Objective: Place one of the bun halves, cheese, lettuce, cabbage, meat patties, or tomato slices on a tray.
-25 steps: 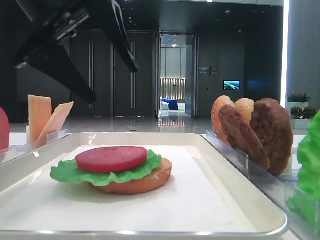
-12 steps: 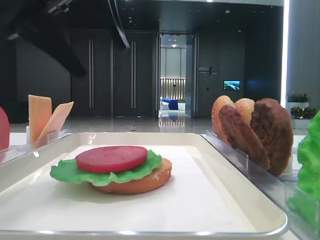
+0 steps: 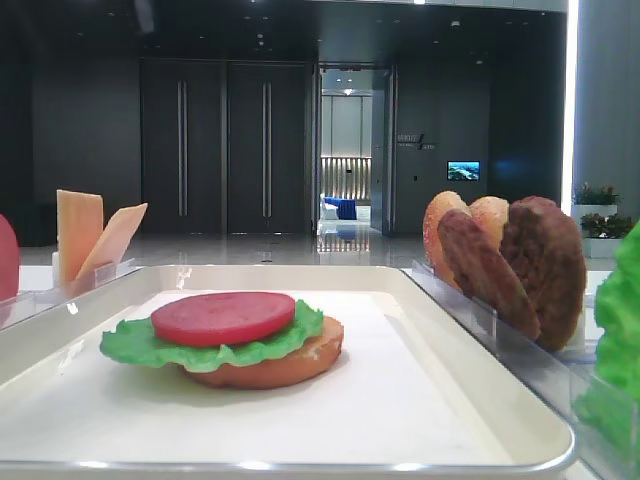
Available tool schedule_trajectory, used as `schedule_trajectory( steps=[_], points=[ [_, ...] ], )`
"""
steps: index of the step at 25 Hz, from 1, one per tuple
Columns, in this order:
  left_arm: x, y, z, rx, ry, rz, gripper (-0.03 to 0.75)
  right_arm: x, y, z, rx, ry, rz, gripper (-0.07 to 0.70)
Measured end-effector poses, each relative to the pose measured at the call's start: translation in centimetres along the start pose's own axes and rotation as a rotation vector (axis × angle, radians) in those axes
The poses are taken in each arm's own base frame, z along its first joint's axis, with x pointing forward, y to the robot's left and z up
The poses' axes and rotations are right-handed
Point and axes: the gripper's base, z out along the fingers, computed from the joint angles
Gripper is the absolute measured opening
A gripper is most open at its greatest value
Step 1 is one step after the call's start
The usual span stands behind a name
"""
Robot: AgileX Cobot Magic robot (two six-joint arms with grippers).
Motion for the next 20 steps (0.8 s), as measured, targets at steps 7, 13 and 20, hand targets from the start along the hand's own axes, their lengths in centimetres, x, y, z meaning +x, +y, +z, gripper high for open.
schedule_trajectory(
  steps=[7,13,20],
  points=[
    [0.1,1.1,-0.1,-0.115,0.010,0.010,0.535,0.0,0.0,0.0,0.000,0.000,0.000,0.472],
    [-0.8,3.0,-0.1,-0.171,-0.012,-0.007,0.595,0.0,0.0,0.0,0.000,0.000,0.000,0.472],
    [-2.6,12.0,-0.7,-0.394,-0.018,-0.062,0.597,0.0,0.0,0.0,0.000,0.000,0.000,0.472]
  ],
)
